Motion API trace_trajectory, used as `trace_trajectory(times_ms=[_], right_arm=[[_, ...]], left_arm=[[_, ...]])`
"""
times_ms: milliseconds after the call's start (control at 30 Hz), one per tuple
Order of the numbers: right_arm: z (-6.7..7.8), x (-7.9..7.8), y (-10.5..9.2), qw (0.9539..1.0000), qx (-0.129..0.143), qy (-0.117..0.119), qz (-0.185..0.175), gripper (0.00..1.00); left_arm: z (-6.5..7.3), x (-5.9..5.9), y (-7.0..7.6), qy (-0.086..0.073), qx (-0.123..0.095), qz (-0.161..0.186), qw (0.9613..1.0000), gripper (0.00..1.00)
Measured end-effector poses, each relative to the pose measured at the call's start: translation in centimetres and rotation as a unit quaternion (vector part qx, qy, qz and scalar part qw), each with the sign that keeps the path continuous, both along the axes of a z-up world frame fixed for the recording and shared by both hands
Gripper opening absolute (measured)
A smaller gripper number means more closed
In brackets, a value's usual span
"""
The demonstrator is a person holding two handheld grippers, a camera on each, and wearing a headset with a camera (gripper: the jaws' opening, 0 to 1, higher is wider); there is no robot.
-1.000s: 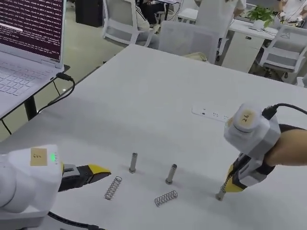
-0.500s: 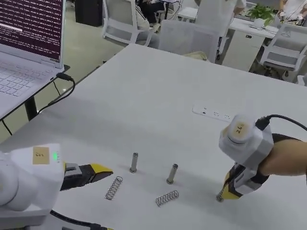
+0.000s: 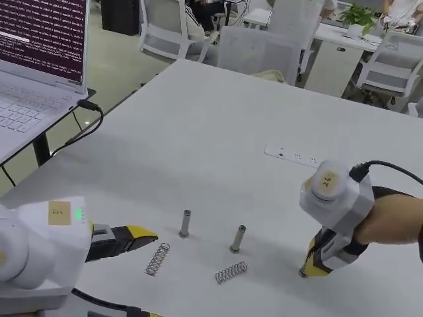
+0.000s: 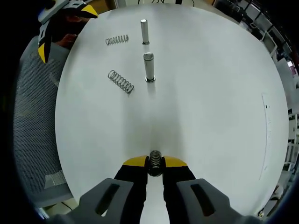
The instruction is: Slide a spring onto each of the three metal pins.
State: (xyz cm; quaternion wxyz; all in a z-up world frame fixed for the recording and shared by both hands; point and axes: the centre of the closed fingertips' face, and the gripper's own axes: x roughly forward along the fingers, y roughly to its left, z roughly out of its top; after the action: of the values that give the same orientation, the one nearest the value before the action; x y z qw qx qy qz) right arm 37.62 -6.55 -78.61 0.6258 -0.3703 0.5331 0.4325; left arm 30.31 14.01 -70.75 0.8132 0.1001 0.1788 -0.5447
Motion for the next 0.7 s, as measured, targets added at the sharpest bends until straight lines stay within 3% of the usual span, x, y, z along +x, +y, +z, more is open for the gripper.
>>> trace_trajectory(times_ms=[233,700], right_arm=[[0.2,-0.3,0.2,0.9999,0.010,-0.002,-0.005,0.17],[1.8,0.1,0.3,0.9978,0.048,-0.039,-0.025,0.34]], left_arm=[[-0.1,-0.1,-0.3,0.001,0.001,-0.006,1.0000,0.70],[-0.4,0.0,-0.8,0.004,0.003,-0.013,0.9999,0.68]])
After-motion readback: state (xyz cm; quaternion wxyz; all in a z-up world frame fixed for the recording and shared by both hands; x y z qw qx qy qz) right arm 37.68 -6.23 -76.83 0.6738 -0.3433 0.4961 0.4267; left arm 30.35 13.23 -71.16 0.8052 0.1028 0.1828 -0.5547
